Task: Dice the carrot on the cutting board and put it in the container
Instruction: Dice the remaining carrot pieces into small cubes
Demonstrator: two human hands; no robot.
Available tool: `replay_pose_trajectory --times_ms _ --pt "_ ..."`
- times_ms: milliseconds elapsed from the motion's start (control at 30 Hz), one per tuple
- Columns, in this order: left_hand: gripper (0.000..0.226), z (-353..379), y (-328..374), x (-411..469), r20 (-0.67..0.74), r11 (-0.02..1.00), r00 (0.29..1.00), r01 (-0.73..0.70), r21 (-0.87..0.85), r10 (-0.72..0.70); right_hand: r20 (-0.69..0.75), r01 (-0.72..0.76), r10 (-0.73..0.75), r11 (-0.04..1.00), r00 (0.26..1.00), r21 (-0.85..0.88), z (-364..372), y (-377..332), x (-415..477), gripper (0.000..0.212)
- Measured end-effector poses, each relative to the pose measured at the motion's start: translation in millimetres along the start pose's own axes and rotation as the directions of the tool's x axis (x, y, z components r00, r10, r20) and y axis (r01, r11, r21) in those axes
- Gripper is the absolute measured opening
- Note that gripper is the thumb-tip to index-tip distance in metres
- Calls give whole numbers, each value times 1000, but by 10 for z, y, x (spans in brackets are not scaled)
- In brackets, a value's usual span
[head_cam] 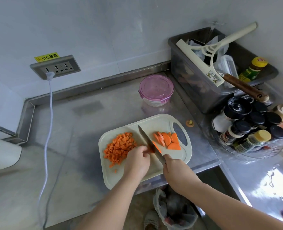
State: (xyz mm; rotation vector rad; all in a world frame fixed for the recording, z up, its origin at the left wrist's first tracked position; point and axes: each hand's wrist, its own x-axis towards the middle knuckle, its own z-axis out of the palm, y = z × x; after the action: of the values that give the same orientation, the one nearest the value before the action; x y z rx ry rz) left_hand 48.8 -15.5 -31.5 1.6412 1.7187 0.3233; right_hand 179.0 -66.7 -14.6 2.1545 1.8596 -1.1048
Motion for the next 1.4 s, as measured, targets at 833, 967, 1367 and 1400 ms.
replay_pose_trajectory --times_ms 833,967,1367,1400 --pt "34 -173 240 585 559 210 700 -688 695 444 -209 -33 71 984 975 176 -414 347 -50 18" --pt "38 -139 117 430 456 353 781 -608 711 428 -198 34 1 984 980 175 -368 328 -76 14" --pt "34 -83 -330 -11 -28 805 935 -288 519 353 -225 123 -187 955 956 -271 -22 323 -32 35" --pt "28 -125 -394 -40 -98 858 935 -267 440 341 -259 156 -250 929 933 -336 -42 348 -55 36"
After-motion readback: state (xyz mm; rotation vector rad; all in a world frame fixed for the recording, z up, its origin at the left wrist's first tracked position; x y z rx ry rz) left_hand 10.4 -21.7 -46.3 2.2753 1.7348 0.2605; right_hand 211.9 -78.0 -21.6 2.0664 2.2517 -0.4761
